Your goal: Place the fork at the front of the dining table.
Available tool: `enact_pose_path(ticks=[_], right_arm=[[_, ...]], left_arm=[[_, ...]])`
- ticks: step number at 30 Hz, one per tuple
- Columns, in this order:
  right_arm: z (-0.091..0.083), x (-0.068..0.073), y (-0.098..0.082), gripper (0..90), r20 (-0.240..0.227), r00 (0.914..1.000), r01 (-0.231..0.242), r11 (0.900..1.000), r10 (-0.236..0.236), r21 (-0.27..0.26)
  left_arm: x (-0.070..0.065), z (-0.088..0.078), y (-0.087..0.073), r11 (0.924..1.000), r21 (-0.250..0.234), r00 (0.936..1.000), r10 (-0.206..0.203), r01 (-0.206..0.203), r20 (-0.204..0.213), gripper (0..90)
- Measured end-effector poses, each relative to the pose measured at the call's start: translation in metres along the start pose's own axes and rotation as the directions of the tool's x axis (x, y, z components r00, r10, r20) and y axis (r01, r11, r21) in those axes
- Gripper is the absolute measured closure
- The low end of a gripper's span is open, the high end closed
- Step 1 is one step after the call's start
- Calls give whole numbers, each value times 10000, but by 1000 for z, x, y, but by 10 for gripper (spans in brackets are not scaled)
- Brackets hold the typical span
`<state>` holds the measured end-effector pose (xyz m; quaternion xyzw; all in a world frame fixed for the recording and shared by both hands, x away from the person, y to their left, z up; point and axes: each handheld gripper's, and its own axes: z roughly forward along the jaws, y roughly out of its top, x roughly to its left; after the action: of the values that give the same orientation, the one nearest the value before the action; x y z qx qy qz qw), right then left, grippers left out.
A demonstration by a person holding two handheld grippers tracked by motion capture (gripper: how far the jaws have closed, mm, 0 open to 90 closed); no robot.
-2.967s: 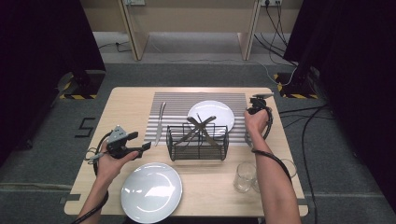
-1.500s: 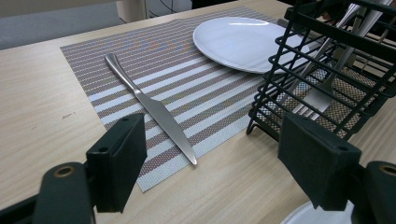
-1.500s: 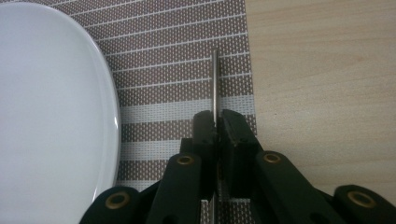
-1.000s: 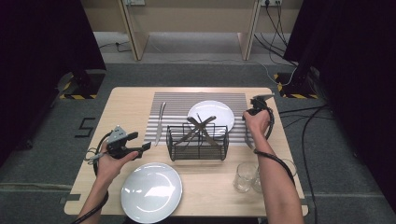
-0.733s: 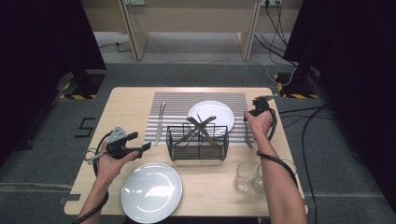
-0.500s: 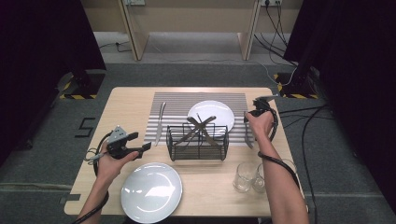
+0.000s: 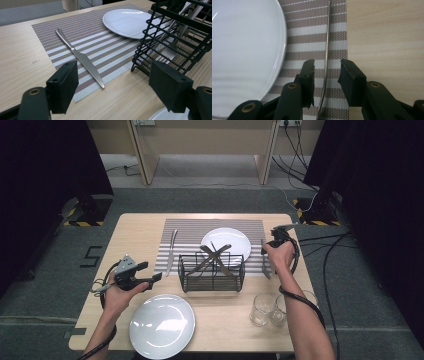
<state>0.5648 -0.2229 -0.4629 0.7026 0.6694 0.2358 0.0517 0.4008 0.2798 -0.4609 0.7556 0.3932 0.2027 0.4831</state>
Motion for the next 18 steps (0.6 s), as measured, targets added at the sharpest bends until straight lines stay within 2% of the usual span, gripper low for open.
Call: enact_pose_path(ticks=[7,18], right_arm=[[-6,4,-9,646,-95,9993,376,9982,-371,477],[-16,10,-24,679,-209,9975,689,9914,-669,1115]], left_arm=[[0,1,-1,10000,6,10000,-23,23,3,234],[0,1,-1,10000,4,10000,-30,30,8,234]])
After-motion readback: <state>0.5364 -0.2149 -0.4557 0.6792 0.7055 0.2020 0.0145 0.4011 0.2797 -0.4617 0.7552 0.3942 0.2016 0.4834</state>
